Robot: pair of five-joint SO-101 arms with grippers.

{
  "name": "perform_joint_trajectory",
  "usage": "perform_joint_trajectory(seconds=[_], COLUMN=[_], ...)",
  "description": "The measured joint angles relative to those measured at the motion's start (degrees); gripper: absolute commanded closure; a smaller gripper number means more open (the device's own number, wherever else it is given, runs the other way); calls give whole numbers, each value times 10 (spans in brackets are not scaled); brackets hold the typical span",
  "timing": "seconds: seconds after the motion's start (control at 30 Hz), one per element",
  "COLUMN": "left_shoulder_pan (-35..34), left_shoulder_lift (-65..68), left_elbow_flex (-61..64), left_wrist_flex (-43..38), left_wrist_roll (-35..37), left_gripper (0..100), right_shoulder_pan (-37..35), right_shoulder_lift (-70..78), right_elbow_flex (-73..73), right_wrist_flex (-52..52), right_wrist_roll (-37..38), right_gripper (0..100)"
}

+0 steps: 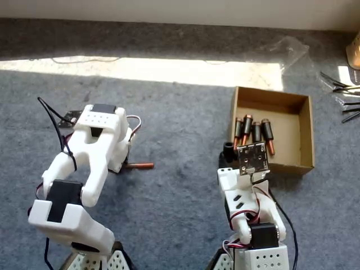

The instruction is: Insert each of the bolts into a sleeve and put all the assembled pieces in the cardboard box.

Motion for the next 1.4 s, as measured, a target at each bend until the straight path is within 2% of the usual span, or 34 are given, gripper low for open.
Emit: perform_joint_trajectory(seconds=[0.27, 0.7, 0.9, 1.03, 1.1, 1.2, 1.4], left_shoulder_pan=[0, 0, -3, -4, -4, -5, -3], left_shoulder_lift=[-8, -10, -10, -10, -10, -10, -10], left_elbow_flex=[46, 50, 52, 52, 52, 52, 51], left_wrist_flex=[-75, -82, -98, -98, -98, -102, -110], left_wrist_roll=[1, -2, -25, -84, -99, -105, -109], left_gripper=[881, 881, 877, 882, 902, 1000, 994], right_shoulder_pan=[0, 0, 0, 0, 0, 0, 0], right_shoulder_lift=[0, 0, 0, 0, 0, 0, 0], right_elbow_flex=[0, 0, 0, 0, 0, 0, 0], right_wrist_flex=[0, 0, 0, 0, 0, 0, 0], right_wrist_roll=[0, 0, 0, 0, 0, 0, 0], right_gripper=[993, 993, 993, 993, 993, 993, 993])
